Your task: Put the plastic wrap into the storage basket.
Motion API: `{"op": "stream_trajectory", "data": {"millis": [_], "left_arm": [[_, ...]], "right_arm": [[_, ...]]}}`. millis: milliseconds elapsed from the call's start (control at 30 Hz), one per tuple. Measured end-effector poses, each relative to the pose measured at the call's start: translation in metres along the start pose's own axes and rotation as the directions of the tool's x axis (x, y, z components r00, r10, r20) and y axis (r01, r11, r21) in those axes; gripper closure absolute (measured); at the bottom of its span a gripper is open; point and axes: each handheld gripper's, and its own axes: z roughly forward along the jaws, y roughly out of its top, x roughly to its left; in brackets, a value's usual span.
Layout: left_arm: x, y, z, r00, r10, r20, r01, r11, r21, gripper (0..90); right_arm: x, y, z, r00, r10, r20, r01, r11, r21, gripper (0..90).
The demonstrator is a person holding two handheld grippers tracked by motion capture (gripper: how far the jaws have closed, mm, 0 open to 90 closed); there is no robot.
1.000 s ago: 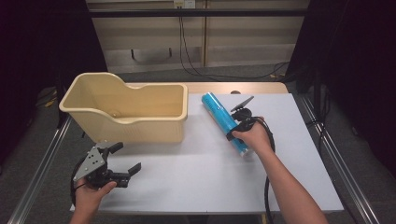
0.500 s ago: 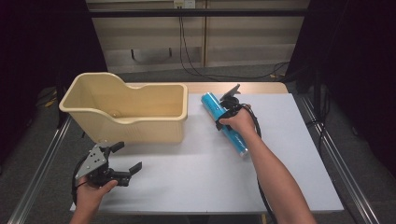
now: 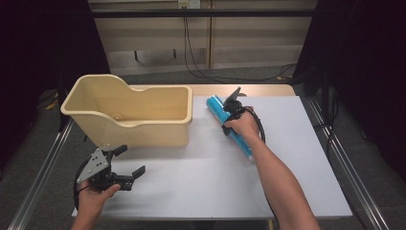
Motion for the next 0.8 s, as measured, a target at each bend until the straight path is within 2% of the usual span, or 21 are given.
{"op": "stream_trajectory", "data": {"millis": [67, 167, 200, 400, 500, 633, 800], "left_arm": [[0.0, 0.0, 0.0, 1.0, -0.004, -0.001, 0.004, 1.0, -0.001, 1.1], [0.0, 0.0, 0.001, 1.0, -0.001, 0.0, 0.001, 1.0, 0.001, 1.1], [-0.001, 0.0, 0.001, 1.0, -0.003, 0.002, 0.003, 1.0, 0.002, 1.1], [-0.001, 0.001, 0.001, 1.0, -0.002, 0.001, 0.002, 1.0, 0.0, 1.1], [0.0, 0.001, 0.002, 1.0, 0.001, 0.0, -0.001, 1.0, 0.0, 1.1], [0.0, 0.001, 0.001, 1.0, -0.002, 0.002, 0.002, 1.0, -0.004, 1.1], [-0.001, 0.001, 0.001, 1.0, -0.004, 0.003, 0.004, 1.0, -0.002, 1.1]], "right_arm": [[-0.003, -0.001, -0.006, 0.9999, 0.006, -0.016, -0.006, 1.0, -0.008, 32.2], [-0.007, -0.002, -0.017, 1.0, -0.008, 0.002, 0.008, 1.0, -0.018, 32.2], [-0.01, -0.003, -0.027, 0.9998, -0.013, 0.012, 0.014, 0.999, -0.033, 32.2], [-0.015, -0.002, -0.046, 0.9999, -0.012, 0.002, 0.013, 0.998, -0.064, 32.2], [-0.015, -0.001, -0.055, 0.9994, -0.033, 0.01, 0.034, 0.997, -0.071, 32.2], [-0.016, 0.0, -0.066, 0.9991, -0.039, -0.017, 0.037, 0.996, -0.08, 32.2], [-0.016, 0.002, -0.082, 0.9978, -0.063, -0.023, 0.06, 0.994, -0.093, 32.2]]}}
